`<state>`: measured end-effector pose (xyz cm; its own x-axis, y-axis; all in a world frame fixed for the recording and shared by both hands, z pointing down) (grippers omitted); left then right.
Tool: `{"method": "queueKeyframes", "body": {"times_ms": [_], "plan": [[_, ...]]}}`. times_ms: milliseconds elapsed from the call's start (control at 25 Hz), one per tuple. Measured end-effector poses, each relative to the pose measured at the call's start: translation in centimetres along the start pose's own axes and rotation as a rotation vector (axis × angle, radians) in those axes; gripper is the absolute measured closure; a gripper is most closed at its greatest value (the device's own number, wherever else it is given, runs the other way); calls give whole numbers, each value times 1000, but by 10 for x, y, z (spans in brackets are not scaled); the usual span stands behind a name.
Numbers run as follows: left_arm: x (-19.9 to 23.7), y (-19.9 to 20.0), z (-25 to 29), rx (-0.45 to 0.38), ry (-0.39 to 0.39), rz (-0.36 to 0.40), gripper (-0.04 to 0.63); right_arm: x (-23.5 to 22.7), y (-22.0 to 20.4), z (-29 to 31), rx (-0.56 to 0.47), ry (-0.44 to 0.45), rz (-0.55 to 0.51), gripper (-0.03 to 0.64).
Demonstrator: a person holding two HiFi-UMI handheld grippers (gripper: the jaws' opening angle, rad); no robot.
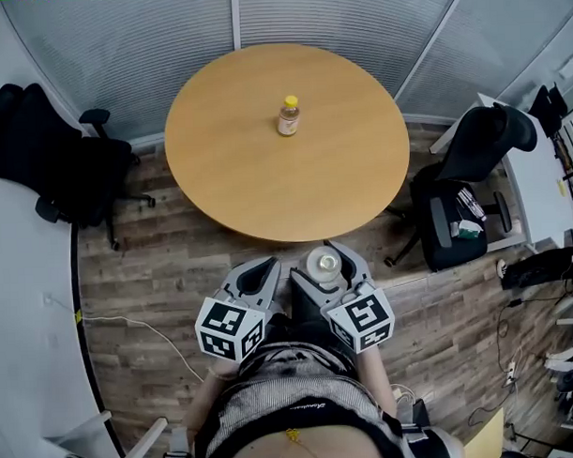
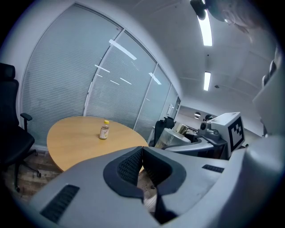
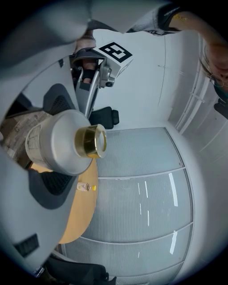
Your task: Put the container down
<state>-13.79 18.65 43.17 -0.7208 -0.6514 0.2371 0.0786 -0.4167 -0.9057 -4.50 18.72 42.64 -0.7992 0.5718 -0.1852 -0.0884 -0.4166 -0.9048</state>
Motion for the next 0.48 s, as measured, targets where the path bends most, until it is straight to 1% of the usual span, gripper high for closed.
{"method": "queueKeyframes", "body": {"times_ms": [280, 480], "plan": [[7, 14, 24, -20, 3, -4, 574, -25, 8, 12, -5, 12, 0, 270], [19, 29, 48, -14, 17, 5, 574, -50, 22, 28, -17, 24, 4, 270]]}}
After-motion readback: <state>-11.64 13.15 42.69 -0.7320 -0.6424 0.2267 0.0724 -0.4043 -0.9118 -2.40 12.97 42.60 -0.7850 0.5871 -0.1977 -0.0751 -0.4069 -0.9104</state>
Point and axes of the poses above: the fingertips, and each gripper's own axes: z forward along the fingers, x to its left, y out of its top, the point moved 3 cm from there along -z, backward along the fingers, and after that the axes turned 6 degrees about z, right-handed, at the moved point
